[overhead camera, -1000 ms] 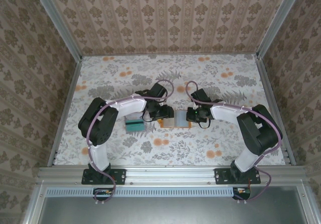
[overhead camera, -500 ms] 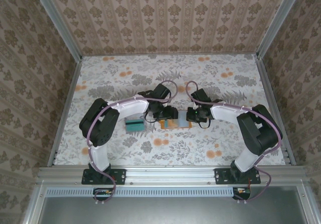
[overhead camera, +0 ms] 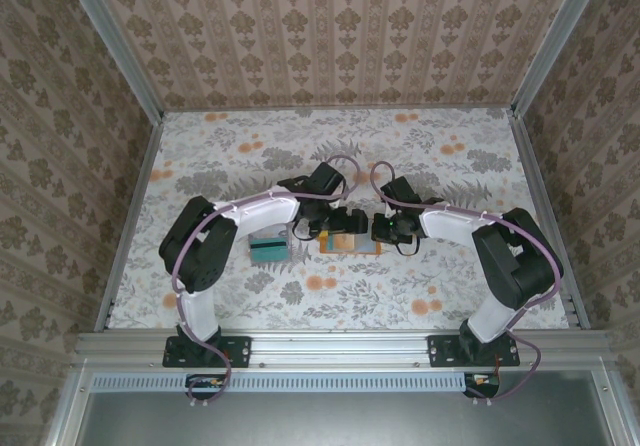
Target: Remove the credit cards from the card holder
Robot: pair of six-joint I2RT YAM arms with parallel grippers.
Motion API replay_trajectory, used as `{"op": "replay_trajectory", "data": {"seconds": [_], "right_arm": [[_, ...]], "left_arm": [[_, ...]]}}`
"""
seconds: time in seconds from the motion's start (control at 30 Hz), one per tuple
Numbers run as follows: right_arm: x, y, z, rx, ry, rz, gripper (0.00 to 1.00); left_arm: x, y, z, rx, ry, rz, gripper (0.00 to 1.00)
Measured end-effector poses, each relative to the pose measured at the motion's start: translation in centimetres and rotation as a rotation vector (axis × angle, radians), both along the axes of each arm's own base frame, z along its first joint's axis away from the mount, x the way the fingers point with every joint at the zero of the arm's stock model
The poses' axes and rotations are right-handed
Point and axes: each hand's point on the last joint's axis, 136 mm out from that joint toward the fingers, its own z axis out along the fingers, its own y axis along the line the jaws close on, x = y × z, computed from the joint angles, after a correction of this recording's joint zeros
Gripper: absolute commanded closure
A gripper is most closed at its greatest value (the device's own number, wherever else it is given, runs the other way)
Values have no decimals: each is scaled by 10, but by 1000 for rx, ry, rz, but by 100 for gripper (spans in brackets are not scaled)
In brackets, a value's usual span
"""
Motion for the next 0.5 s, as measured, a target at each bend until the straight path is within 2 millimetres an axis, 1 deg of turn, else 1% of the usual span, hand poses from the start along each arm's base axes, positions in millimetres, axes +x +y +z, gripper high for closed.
{"op": "replay_trajectory", "data": {"seconds": [0.17,0.37,0.5], "right_arm": [[0,0,0,0,0,0,87],[0,-2,1,-10,-5,-5,84],[0,-8,10,-28,-20,-18,81]], "left_arm": [[-2,0,1,6,1,-6,0],[-1,3,-1,28,-2,3,0],[2,8,3,32,-17,16,2]]}}
